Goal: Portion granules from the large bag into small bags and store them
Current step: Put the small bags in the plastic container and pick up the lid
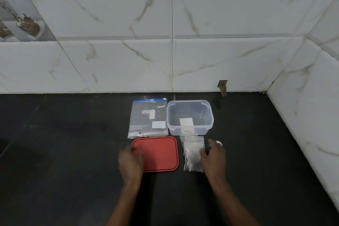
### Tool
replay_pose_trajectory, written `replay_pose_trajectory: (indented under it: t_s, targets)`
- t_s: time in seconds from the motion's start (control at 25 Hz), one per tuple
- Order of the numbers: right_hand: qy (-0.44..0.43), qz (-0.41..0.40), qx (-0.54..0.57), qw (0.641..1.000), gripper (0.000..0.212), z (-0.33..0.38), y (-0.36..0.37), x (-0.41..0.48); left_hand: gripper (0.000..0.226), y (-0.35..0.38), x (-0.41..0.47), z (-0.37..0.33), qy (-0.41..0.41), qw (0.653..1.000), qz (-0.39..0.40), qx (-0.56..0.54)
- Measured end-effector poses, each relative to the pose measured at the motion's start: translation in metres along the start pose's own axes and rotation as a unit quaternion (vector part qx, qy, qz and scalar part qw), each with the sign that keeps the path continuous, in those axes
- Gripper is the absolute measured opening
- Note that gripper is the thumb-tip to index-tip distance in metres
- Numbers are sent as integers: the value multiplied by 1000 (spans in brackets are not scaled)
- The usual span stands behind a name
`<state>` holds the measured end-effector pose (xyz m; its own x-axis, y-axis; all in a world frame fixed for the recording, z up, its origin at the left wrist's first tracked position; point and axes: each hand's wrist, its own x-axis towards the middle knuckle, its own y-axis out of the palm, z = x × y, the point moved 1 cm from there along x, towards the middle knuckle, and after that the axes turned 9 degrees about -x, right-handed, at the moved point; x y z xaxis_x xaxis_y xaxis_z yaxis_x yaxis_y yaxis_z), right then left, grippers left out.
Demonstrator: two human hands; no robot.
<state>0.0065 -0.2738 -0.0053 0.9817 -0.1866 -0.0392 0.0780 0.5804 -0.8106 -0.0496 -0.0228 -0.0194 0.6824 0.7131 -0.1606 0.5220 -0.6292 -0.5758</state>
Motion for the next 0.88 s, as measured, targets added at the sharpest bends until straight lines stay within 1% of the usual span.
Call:
replay_pose_trajectory:
  t_s: [0.04,0.08,0.12,0.16,0.2,0.32,0.4,0.48,0.64,0.68,0.8,0.84,0.88]
  targets:
    - [18,47,22,999,41,-3,-1,4,21,12,-13,-10,30,998,53,-30]
    - [23,84,46,995,45,-3,-2,7,16,26,-26,-21,42,991,114,-61]
    - [26,101,57,993,49,-3,-1,10,16,41,-38,-28,50,981,169,-85]
    - [28,103,62,992,51,-2,0,11,18,56,-47,-33,64,971,205,-101]
    - [31,96,66,993,52,-3,1,13,21,69,-53,-36,73,966,222,-110]
    - [40,86,114,989,52,-7,1,14,31,93,-54,-34,66,963,223,-139]
    - [43,76,141,986,52,-11,1,11,27,98,-56,-33,62,962,214,-157]
    - [45,67,159,984,57,-15,2,7,24,101,-63,-35,54,962,208,-167]
    - [23,51,177,983,63,-18,9,-1,44,104,-73,-41,9,963,177,-201]
    - [20,45,176,983,62,-18,10,-4,43,105,-74,-42,3,964,172,-201]
    - [6,25,182,983,56,-20,12,-9,28,107,-76,-39,17,966,168,-198]
    - [-1,21,188,982,53,-21,11,-10,26,106,-75,-39,27,966,169,-196]
    - [-6,19,193,981,51,-22,11,-11,31,105,-74,-39,37,962,177,-205]
